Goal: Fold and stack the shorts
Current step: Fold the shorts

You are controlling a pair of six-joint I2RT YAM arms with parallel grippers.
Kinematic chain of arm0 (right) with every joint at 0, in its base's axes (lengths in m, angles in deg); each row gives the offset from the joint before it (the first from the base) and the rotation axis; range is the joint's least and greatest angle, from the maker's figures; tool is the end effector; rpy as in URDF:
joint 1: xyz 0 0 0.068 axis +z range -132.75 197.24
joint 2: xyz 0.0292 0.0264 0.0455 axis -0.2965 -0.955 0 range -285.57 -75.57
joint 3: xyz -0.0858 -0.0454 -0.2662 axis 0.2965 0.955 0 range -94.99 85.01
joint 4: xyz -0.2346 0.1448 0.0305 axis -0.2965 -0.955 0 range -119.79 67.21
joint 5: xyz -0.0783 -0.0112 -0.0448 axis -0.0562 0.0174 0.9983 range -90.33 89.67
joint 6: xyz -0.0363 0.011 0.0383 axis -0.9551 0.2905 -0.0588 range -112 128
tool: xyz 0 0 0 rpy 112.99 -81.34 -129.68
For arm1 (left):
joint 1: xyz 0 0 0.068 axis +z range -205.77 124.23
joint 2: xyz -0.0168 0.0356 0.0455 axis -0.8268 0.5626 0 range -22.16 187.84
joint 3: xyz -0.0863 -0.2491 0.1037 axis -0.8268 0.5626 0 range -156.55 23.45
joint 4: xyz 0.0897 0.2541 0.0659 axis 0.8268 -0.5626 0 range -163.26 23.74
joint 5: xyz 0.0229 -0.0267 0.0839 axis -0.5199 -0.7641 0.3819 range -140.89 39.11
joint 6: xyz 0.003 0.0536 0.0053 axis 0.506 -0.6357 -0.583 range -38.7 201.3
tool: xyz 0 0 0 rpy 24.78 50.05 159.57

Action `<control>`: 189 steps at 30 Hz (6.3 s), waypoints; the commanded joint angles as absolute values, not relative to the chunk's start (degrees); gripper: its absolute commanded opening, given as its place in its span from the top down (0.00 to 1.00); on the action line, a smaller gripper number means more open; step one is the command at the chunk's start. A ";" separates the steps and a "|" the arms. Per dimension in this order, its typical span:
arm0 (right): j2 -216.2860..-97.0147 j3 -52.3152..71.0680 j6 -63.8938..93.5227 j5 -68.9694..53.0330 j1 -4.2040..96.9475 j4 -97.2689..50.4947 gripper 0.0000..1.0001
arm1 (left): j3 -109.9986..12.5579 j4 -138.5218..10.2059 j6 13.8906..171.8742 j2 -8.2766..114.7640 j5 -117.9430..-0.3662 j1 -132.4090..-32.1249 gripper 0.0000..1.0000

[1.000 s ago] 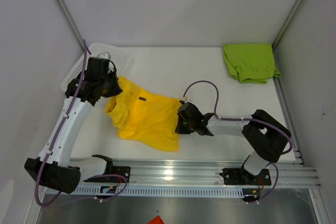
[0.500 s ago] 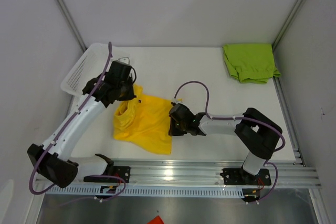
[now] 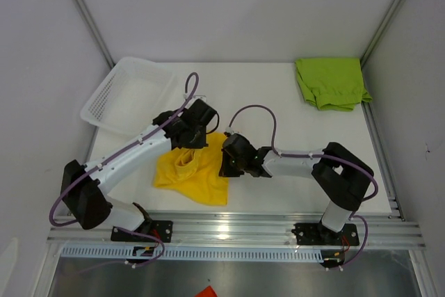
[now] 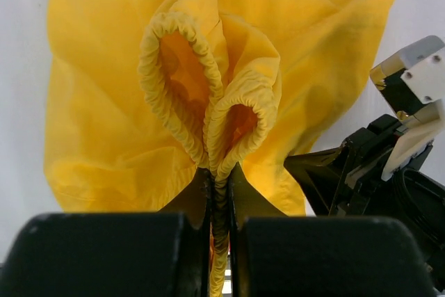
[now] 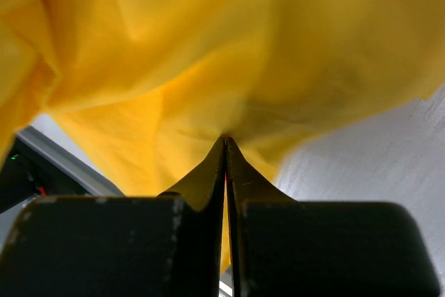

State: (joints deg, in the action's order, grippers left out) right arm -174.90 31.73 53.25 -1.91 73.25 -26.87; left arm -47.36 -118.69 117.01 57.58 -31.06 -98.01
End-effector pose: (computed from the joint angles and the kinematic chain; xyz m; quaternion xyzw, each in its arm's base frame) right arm 0.2006 0.2988 0.1537 -0.0928 0.9354 0.2718 0.2063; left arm 0.2234 -0.1865 0.3082 0.0119 0.9553 -0.0236 0.2944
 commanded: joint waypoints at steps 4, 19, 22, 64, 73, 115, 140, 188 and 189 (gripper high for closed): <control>-171.28 32.62 54.93 -1.39 73.67 -25.17 0.99 | -46.87 -115.40 125.76 60.01 -30.33 -99.89 0.99; -158.89 41.23 56.51 5.57 71.04 -28.59 0.98 | -39.39 -103.80 130.61 61.42 -34.72 -100.15 1.00; -157.75 43.96 56.78 4.95 68.67 -27.63 0.98 | -38.78 -102.56 131.05 61.68 -35.86 -100.15 1.00; -175.33 38.87 55.72 -2.44 65.94 -16.11 1.00 | -54.60 -118.21 125.95 58.17 -29.89 -103.75 1.00; -173.22 38.87 55.99 -1.74 66.72 -18.83 1.00 | -52.85 -113.20 127.79 63.61 -30.85 -106.04 1.00; -139.90 46.26 50.98 -7.32 55.48 -36.24 0.49 | -26.33 -82.00 126.57 46.48 -56.86 -101.03 0.14; -165.91 38.95 66.43 -30.20 51.96 3.21 0.72 | -9.16 -59.34 119.45 48.41 -53.88 -115.18 0.17; -146.42 45.18 46.32 -26.34 41.77 -32.01 0.00 | -13.81 -66.61 115.58 42.61 -59.86 -102.96 0.15; -144.15 47.63 46.49 -26.60 41.07 -32.19 0.01 | -14.34 -66.53 115.41 43.57 -59.16 -102.96 0.15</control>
